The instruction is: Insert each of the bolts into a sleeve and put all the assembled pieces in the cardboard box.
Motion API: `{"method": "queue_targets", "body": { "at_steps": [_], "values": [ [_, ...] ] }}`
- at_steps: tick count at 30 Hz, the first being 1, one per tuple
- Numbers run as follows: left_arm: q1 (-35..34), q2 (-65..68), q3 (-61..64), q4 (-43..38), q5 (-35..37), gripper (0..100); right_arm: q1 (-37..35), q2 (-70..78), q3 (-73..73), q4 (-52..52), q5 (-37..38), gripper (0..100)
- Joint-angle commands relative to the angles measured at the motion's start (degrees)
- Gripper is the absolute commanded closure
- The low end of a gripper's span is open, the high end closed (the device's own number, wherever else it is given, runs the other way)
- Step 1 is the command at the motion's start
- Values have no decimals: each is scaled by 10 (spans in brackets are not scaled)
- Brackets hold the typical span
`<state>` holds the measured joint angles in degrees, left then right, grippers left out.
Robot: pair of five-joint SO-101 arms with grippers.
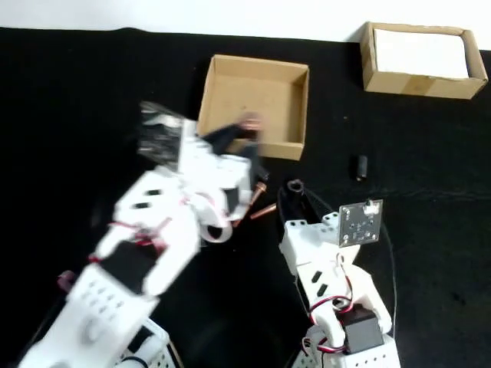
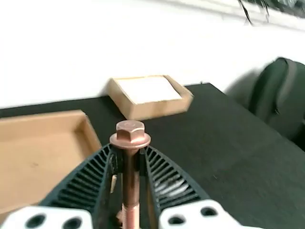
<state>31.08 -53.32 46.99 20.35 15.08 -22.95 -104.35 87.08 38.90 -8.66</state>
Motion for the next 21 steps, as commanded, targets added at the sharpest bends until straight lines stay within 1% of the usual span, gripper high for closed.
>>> {"method": "queue_targets", "body": {
  "at_steps": [1,5,8,11,18,21],
  "values": [
    [28,60,-46,-40,4,991,-4,-7,-1,-15,3,991],
    [29,128,-70,-89,4,991,-4,-7,-1,-17,3,991],
    [29,165,-91,-104,4,991,-4,-7,-1,-17,3,991],
    [36,184,-109,-104,4,991,-4,-7,-1,-17,3,991],
    [58,186,-109,-98,5,991,-4,-7,-1,-17,3,991],
    [58,185,-113,-70,38,991,-4,-7,-1,-17,3,991]
  ]
}}
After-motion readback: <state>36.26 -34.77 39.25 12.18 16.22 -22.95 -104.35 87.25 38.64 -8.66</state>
